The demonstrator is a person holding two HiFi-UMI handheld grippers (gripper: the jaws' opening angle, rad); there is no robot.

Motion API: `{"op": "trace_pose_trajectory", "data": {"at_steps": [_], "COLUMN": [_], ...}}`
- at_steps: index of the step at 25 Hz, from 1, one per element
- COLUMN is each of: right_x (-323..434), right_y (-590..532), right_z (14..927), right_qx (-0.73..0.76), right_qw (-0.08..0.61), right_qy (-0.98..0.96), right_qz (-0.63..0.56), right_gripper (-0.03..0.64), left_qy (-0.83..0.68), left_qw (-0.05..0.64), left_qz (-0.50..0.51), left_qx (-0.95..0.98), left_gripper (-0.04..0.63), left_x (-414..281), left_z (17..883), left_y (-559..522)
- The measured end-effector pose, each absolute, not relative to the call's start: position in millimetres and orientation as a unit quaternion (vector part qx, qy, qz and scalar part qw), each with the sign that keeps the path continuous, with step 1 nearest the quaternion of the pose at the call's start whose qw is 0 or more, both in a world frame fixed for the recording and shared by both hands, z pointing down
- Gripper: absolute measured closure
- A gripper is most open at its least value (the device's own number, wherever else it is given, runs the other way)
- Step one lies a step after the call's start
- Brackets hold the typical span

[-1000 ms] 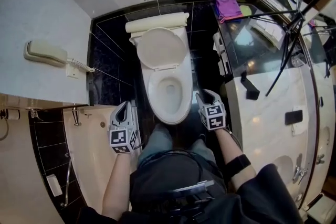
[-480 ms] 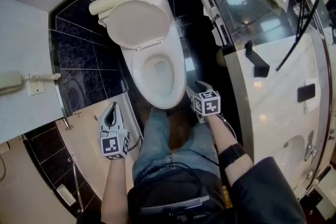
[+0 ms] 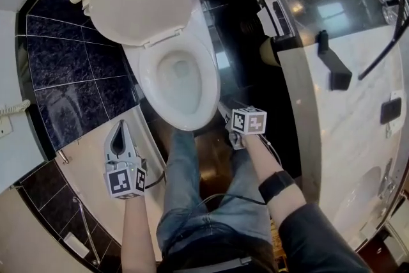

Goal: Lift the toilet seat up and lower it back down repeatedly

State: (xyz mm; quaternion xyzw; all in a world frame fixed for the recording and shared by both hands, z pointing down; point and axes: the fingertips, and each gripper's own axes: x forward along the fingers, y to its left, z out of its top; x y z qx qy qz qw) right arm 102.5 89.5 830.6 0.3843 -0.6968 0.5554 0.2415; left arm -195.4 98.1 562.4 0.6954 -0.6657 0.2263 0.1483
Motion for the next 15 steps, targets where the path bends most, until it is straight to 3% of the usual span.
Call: {"op": "trace_pose_trajectory", "data": {"at_steps": [15], "right_x": [76], "right_y": [102], "right_z": [947], "right_qx": [0.387], "right_qw": [0.194], "right_qy": [-0.639], "right_qz": [0.636], "right_gripper": [0.417], "left_qy": [-0.654], "left_qw": [0.173], "left_qz": [0.249], "left_qx": [0.693], "left_gripper": [0.595], "left_x": [-202], "left_z": [643], "left_y": [112]}}
